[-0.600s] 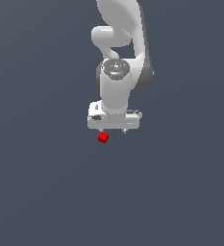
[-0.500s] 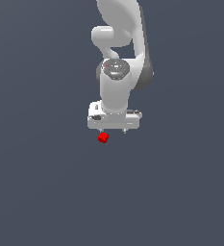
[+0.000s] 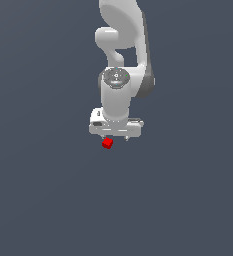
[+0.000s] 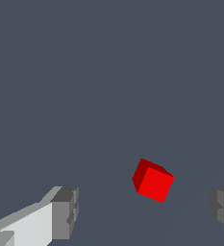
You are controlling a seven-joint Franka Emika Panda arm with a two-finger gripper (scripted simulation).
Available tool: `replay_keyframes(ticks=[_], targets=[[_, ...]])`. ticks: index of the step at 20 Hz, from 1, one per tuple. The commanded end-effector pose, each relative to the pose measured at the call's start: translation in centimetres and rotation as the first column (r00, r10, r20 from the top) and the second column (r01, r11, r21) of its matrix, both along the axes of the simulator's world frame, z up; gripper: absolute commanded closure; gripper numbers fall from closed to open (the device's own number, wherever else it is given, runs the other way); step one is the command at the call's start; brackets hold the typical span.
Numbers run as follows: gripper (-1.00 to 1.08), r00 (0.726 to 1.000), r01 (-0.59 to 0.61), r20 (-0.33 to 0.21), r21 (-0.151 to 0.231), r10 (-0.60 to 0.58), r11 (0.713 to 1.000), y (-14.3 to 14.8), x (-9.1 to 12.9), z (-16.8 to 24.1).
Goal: Pick up the red cube and move it to a goal position.
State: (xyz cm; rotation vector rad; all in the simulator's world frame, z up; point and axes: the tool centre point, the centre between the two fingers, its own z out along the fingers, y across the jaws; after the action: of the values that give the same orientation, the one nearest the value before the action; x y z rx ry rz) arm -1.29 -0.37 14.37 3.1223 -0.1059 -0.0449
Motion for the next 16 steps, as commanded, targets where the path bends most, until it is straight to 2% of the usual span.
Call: replay_keyframes(ticks=[1,6,16], targets=[[-0.92,0.999,0.040,0.003,0.000,-0.040,0.999,-0.5,-0.5,-1.2],[-0.92,0.988,0.152,0.012,0.003,-0.152,0.988,-1.9,-1.7,-4.6],[-0.92,0.939,0.344,0.027,0.011,-0.344,0.939,-3.9,-4.2,-10.7]])
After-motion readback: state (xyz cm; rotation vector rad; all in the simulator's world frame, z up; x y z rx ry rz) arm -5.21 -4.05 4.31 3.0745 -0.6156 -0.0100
